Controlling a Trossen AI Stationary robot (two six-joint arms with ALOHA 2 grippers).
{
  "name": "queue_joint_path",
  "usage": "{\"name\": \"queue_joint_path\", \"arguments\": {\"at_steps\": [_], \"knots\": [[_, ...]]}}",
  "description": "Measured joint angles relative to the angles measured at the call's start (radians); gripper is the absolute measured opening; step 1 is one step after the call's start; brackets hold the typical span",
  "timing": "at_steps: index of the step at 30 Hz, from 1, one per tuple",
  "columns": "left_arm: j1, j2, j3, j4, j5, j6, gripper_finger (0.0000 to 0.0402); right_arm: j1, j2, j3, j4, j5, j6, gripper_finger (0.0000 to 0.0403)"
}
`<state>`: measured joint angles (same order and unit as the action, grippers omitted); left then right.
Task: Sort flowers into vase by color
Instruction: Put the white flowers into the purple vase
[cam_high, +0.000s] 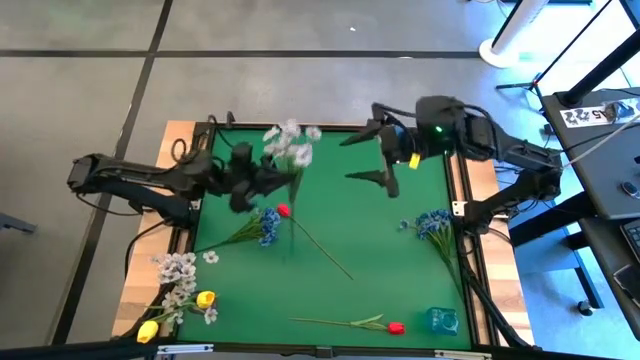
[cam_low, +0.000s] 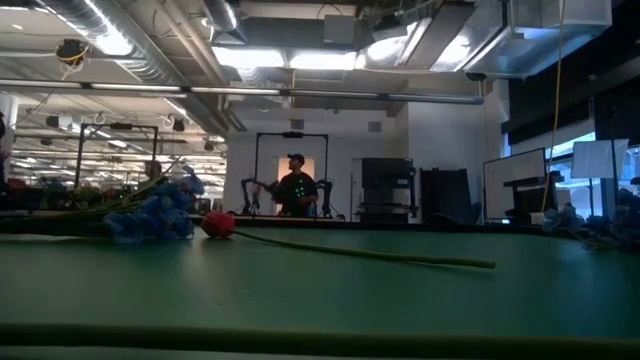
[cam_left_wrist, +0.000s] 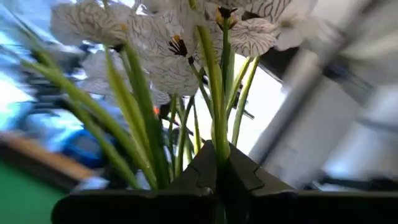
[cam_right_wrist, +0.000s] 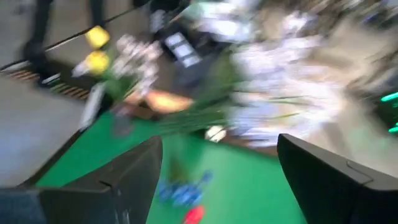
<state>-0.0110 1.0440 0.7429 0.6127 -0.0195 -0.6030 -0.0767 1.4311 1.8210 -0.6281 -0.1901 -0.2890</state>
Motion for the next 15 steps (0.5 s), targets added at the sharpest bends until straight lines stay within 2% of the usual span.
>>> {"name": "queue_joint_path", "arguments": {"at_steps": [5, 10, 15], "knots": [[-0.054, -0.078, 0.0, 0.0, 0.27, 0.022, 0.0001, 0.116, 0.021, 0.0, 0.227, 0.243, 0.029, 0.0317], [-0.141, -0.141, 0.0, 0.003, 0.513, 0.078, 0.0001, 0.204, 0.07, 0.0, 0.371, 0.374, 0.135, 0.0317], [-0.223, -0.135, 0.037, 0.022, 0.551, 0.153, 0.0001, 0.293, 0.135, 0.0, 0.391, 0.561, 0.31, 0.0317]]}}
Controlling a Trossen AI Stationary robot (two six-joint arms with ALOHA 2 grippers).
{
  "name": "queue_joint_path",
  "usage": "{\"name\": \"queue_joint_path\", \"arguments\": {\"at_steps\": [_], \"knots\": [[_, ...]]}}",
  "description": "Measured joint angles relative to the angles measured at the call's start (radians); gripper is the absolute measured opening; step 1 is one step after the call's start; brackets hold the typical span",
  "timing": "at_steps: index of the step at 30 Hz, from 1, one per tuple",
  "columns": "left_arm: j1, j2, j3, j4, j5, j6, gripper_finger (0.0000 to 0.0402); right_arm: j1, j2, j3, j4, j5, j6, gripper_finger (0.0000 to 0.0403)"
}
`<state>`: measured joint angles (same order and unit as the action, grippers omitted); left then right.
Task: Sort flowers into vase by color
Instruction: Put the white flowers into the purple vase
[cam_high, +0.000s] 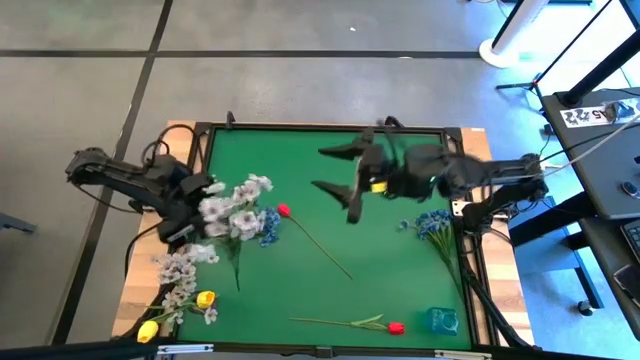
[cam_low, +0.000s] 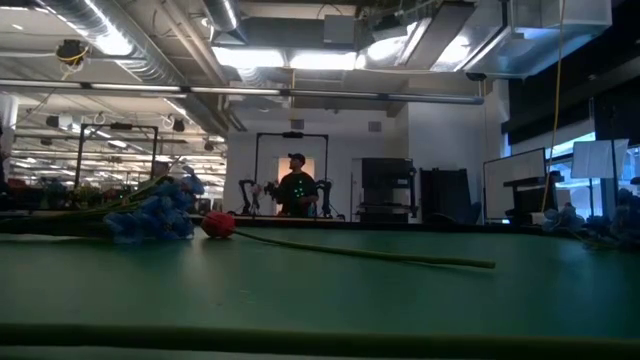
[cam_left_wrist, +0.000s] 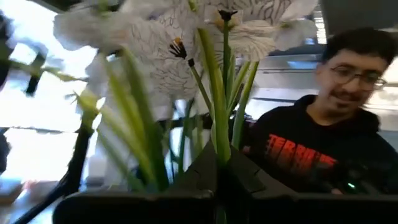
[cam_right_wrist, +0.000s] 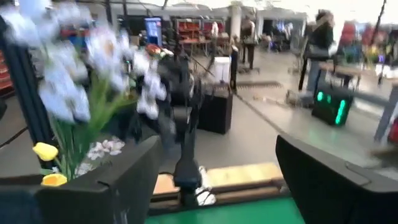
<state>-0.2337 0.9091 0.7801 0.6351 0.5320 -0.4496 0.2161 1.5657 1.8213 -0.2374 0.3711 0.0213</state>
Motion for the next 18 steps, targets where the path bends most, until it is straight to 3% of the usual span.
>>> {"name": "queue_joint_path", "arguments": {"at_steps": [5, 13, 18], "knots": [[-0.088, 0.009, 0.097, -0.089, 0.086, 0.1, 0.0001, 0.048, 0.037, 0.0, 0.005, 0.129, 0.092, 0.0317], [-0.249, 0.01, 0.258, -0.241, 0.069, 0.21, 0.0001, 0.043, 0.041, 0.0, 0.007, 0.188, 0.105, 0.0317], [-0.271, -0.001, 0.4, -0.526, 0.061, 0.252, 0.0001, 0.038, 0.041, 0.0, 0.005, 0.185, 0.106, 0.0317]]}}
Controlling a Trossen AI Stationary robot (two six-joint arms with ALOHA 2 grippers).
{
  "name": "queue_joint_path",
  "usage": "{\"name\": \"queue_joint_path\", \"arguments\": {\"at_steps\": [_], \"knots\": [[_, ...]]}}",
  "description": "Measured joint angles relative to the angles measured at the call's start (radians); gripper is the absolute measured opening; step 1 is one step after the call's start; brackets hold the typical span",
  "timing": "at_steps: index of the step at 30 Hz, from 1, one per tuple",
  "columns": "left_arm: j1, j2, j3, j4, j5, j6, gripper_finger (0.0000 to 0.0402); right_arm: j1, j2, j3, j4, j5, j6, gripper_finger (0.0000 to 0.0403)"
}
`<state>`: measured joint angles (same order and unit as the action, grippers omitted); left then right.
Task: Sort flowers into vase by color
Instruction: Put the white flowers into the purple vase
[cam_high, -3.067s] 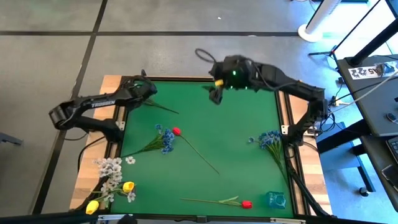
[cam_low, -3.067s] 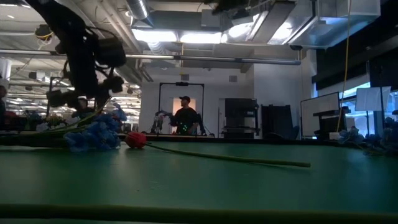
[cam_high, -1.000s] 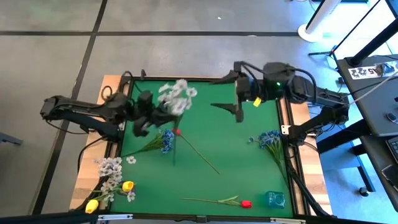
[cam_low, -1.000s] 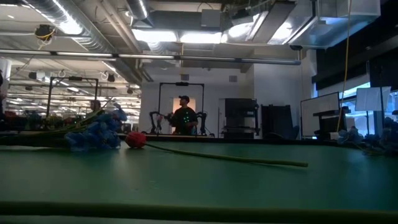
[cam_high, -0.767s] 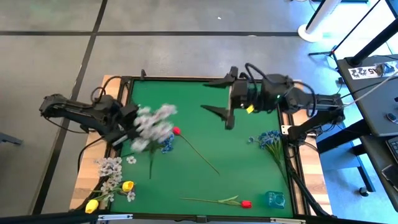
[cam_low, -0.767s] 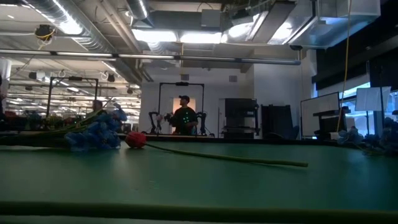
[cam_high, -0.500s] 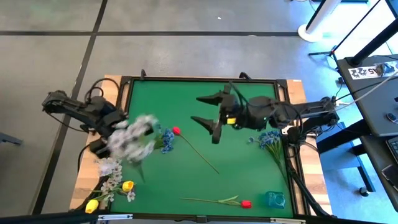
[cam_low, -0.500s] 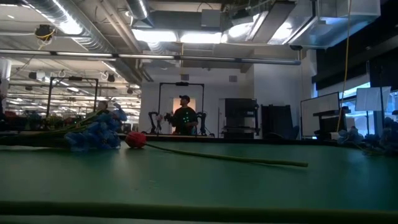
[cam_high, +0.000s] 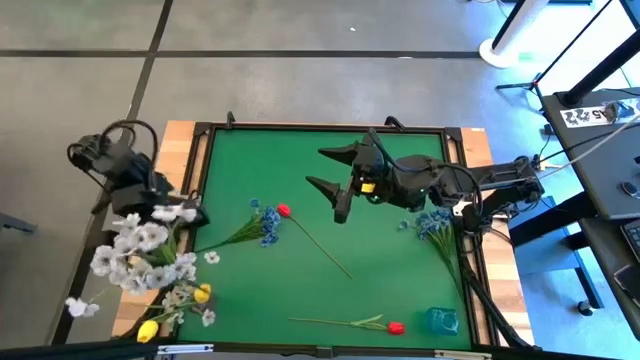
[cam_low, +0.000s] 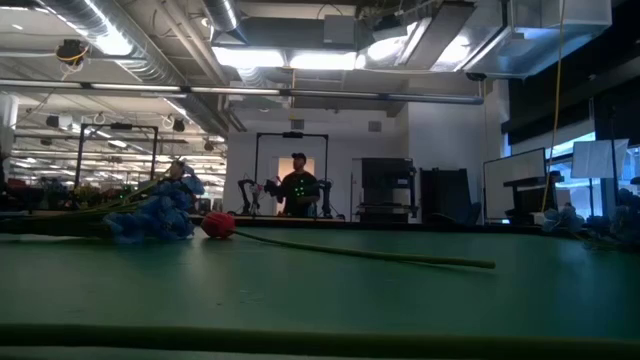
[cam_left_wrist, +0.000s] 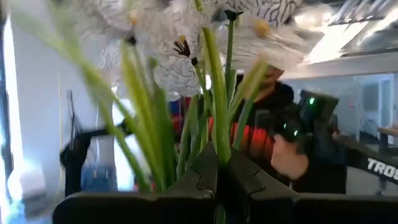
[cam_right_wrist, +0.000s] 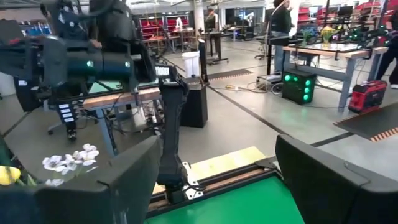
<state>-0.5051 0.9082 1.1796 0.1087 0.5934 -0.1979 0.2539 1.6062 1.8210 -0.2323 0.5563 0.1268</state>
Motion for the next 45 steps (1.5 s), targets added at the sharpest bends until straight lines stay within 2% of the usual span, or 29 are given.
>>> {"name": "queue_joint_path", "arguments": {"at_steps": [2, 4, 7, 12, 17, 20, 26, 34, 39, 45], "knots": [[0.0, -0.011, 0.051, -0.087, -0.036, 0.001, 0.0001, 0.001, 0.0, 0.0, -0.001, -0.004, 0.0, 0.0317], [0.001, -0.014, 0.094, -0.105, -0.045, 0.012, 0.0001, 0.001, 0.0, 0.0, -0.001, -0.006, 0.0, 0.0317], [0.001, -0.012, 0.148, -0.111, -0.003, 0.018, 0.0001, 0.001, 0.0, 0.0, -0.001, -0.005, 0.0, 0.0317], [0.001, -0.02, 0.242, -0.139, -0.006, 0.001, 0.0001, 0.001, 0.0, 0.0, -0.004, 0.001, 0.0, 0.0317], [0.018, -0.067, 0.298, -0.36, -0.063, 0.04, 0.0001, 0.001, -0.001, 0.0, -0.004, 0.001, 0.0, 0.0317], [0.019, -0.118, 0.298, -0.497, -0.129, 0.05, 0.0001, 0.001, -0.001, 0.0, -0.004, 0.001, 0.0, 0.0317], [0.019, -0.214, 0.298, -0.624, -0.133, 0.024, 0.0001, 0.001, -0.001, 0.0, -0.014, 0.016, 0.024, 0.0317], [0.019, -0.297, 0.288, -0.716, -0.147, 0.051, 0.0001, 0.001, -0.002, 0.0, -0.066, 0.06, 0.07, 0.0317], [0.019, -0.301, 0.214, -0.781, -0.145, 0.077, 0.0001, 0.001, -0.002, 0.0, -0.082, 0.072, 0.101, 0.0317], [0.019, -0.311, 0.129, -0.774, -0.077, 0.103, 0.0001, 0.001, -0.002, 0.0, -0.086, 0.116, 0.162, 0.0317]]}}
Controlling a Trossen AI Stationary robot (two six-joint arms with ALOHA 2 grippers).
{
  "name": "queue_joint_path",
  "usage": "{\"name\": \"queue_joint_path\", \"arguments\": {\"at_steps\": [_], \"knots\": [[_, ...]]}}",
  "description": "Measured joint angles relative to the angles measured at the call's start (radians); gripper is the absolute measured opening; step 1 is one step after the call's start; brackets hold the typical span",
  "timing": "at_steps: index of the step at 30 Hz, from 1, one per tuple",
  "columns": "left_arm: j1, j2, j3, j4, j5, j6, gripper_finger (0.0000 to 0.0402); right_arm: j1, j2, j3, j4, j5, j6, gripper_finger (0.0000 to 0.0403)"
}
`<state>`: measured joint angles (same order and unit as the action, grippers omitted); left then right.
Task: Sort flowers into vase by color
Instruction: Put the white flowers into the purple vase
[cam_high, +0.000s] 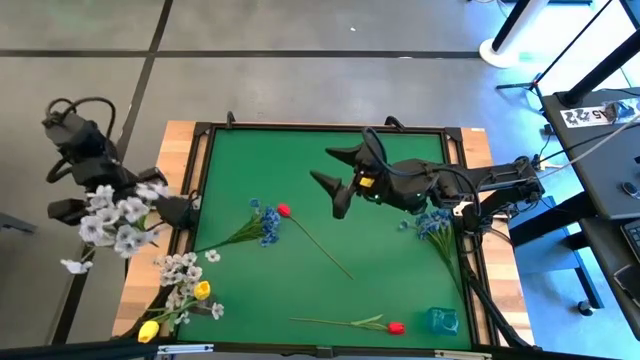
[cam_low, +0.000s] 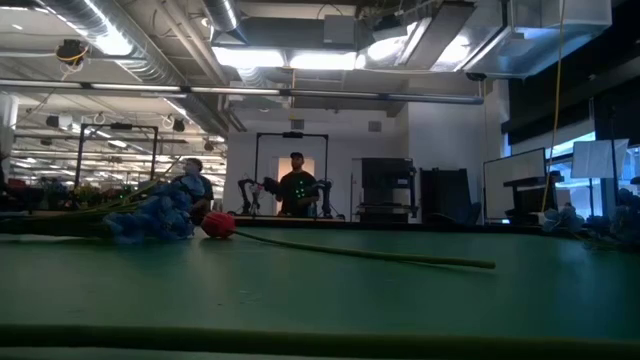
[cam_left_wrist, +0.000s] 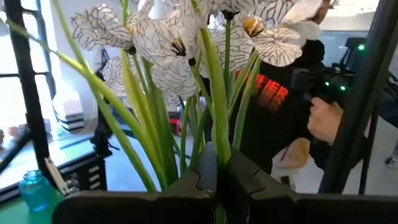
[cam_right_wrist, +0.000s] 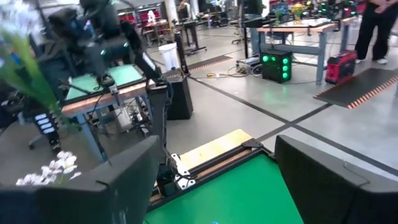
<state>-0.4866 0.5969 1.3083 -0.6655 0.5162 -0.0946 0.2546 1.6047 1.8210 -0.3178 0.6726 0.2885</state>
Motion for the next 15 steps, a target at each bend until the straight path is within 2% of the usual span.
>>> {"name": "queue_joint_path", "arguments": {"at_steps": [4, 9, 15], "knots": [[0.0, -0.044, -0.068, 0.044, 0.039, 0.02, 0.0001, 0.0, 0.0, 0.0, -0.001, 0.03, 0.047, 0.0317], [0.0, -0.126, -0.219, 0.236, 0.1, 0.019, 0.0001, 0.0, 0.0, 0.0, -0.002, 0.035, 0.132, 0.0317], [0.0, -0.194, -0.4, 0.443, 0.107, -0.043, 0.0001, 0.0, 0.0, 0.0, -0.007, 0.044, 0.164, 0.0317]]}}
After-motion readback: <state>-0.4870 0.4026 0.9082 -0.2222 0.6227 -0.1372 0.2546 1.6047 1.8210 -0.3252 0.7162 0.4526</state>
